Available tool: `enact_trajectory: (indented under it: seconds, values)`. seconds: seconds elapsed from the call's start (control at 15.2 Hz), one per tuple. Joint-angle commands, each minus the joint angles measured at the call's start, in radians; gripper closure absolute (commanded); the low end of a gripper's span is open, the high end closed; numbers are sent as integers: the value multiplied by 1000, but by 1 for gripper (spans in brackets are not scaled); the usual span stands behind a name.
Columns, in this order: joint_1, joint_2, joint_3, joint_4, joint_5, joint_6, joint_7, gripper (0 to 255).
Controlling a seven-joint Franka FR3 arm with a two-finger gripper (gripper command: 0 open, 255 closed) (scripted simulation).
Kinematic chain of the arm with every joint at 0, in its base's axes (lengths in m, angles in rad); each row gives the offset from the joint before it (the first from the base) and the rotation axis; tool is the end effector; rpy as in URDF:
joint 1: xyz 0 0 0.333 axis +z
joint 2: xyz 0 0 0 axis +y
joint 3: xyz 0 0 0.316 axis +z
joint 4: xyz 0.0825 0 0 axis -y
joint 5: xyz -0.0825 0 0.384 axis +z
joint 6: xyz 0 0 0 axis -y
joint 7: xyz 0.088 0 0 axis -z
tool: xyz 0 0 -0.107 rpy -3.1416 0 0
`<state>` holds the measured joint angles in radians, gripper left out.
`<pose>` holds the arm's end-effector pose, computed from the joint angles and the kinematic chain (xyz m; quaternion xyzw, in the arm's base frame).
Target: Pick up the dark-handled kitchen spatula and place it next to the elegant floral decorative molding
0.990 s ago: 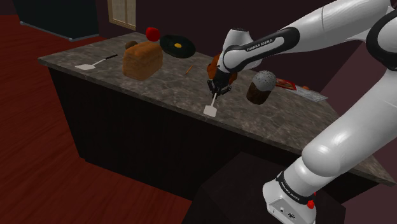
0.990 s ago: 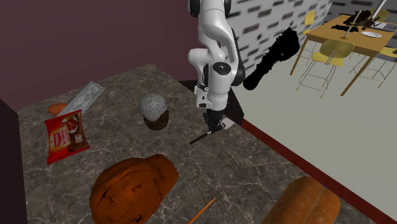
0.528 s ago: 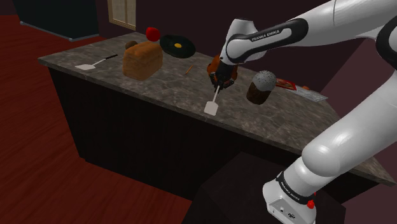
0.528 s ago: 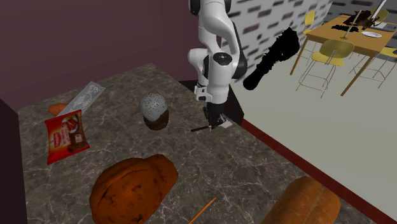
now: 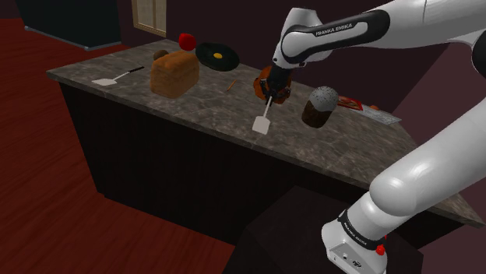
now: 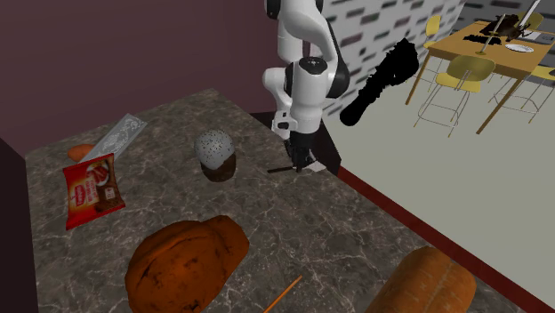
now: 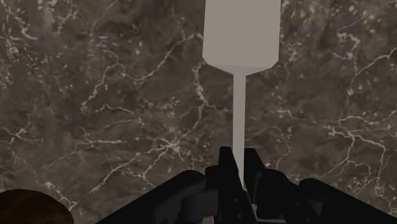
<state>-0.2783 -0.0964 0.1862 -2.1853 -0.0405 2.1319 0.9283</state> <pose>0.5166 -0.0481 0.4330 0.8771 -0.4792 0.0295 0.0157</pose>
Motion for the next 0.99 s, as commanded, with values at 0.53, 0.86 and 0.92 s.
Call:
enact_trajectory:
  seconds: [0.53,0.86,0.92]
  values:
    - [0,-40,-2,96,11,-135,-12,255]
    - [0,-51,-4,152,14,-202,-17,255]
    - [0,-53,-4,163,14,-215,-17,255]
